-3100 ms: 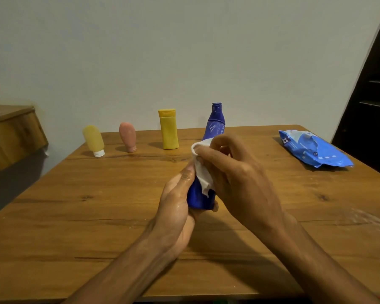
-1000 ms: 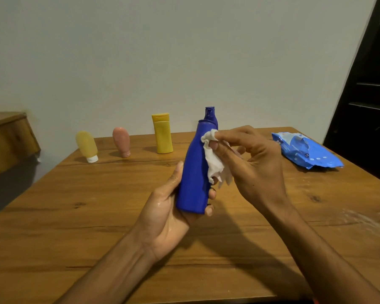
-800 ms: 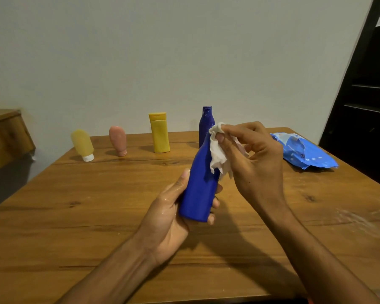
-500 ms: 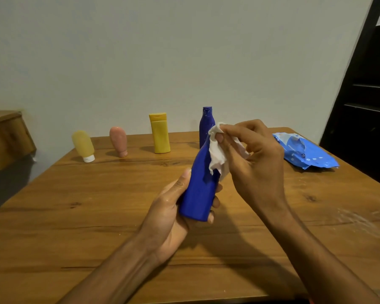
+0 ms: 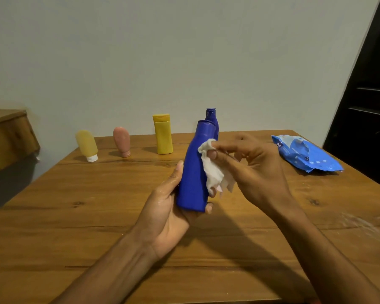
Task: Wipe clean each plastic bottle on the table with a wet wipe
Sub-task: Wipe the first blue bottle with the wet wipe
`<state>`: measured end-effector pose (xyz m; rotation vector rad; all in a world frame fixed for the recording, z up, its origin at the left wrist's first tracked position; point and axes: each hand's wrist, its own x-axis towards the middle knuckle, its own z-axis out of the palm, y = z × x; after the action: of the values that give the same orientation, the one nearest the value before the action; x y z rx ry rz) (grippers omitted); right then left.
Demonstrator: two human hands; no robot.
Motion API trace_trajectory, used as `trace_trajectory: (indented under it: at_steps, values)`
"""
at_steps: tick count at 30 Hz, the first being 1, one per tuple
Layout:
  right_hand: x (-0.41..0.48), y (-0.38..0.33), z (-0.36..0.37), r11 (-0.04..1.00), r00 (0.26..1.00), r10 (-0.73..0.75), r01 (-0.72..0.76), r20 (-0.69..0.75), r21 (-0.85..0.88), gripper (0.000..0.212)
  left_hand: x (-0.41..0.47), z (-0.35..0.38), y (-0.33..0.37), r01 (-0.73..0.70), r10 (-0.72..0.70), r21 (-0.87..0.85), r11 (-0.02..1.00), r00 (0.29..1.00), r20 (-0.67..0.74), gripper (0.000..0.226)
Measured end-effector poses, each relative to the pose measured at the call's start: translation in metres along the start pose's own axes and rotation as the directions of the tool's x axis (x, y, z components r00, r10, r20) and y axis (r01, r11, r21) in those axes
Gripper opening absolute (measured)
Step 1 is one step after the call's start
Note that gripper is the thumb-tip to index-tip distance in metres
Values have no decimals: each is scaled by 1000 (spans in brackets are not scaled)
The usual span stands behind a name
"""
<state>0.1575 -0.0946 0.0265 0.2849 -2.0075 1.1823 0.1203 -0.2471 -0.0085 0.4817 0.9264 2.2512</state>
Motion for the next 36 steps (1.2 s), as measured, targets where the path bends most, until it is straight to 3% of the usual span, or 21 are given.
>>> trace_trajectory:
  at_steps: [4, 9, 14, 19, 23, 27, 32, 36]
  values:
    - [1, 5, 5, 993, 982, 75, -58, -171, 102, 23, -1, 1, -3, 52, -52, -22, 998, 998, 24, 49]
    - [1, 2, 1, 962, 989, 140, -123, -54, 243, 24, 0, 2, 0, 13, -12, -56, 998, 1000, 18, 44]
    - [1, 4, 5, 985, 977, 136, -115, -163, 132, 21, -1, 3, -5, 37, -38, -75, 997, 999, -10, 44]
    - [-5, 0, 7, 994, 999, 6, -3, 35, -110, 21, 1, 5, 4, -43, 36, -72, 996, 995, -91, 40]
    - [-9, 0, 12, 963, 985, -5, 52, 173, -266, 24, 0, 4, 8, -51, 35, -128, 990, 991, -129, 42]
    - [-9, 0, 11, 958, 972, 2, 65, 234, -280, 22, 3, 0, 8, -66, 43, -102, 993, 976, -214, 45]
    - [-9, 4, 16, 989, 997, 17, -6, 74, -147, 25, 3, 1, 3, -74, 52, -85, 994, 970, -236, 36]
    - [-9, 1, 15, 979, 988, 11, 21, 153, -205, 25, 3, 1, 2, -90, 62, -107, 990, 969, -238, 35]
